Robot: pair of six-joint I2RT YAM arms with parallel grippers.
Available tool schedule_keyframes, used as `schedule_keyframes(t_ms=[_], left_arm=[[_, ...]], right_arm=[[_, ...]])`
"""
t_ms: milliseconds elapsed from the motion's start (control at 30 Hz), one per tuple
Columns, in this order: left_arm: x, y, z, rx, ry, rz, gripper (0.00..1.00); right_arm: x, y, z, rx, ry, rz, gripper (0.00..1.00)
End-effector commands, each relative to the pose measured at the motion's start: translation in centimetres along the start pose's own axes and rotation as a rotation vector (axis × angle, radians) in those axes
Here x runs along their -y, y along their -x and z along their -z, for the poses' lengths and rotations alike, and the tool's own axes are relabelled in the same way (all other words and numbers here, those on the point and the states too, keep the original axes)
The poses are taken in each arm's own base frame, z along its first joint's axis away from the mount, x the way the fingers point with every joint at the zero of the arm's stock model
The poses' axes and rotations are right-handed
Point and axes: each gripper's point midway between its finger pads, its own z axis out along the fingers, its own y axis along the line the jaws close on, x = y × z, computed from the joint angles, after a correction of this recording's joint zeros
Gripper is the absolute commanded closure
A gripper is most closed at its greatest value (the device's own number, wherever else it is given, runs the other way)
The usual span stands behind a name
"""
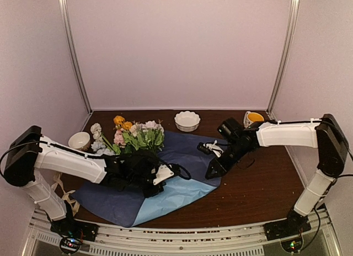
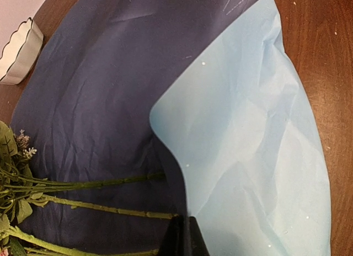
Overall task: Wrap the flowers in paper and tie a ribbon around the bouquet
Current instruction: Pass from the left arm to the right
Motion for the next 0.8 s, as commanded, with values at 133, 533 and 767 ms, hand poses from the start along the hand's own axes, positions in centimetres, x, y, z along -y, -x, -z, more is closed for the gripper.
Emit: schedule_keyframes(t_ms=[133,533,767], left_arm=[[-0.6,1.8,-0.2,0.055,0.010,0.027,1.00],[-0.6,1.5,0.1,0.063,0.011,0.060,1.00],[-0.7,1.1,0.3,0.046,0.017,0.066,1.00]], right_arm=[[-3.1,5.6,-0.2,0.280,0.106,0.098,0.69],[-2.3,6.3,-5.4,0.211,0.205,0.036,0.53],[-3.4,4.9,-6.0,0.170,0.261,0.024,0.87]])
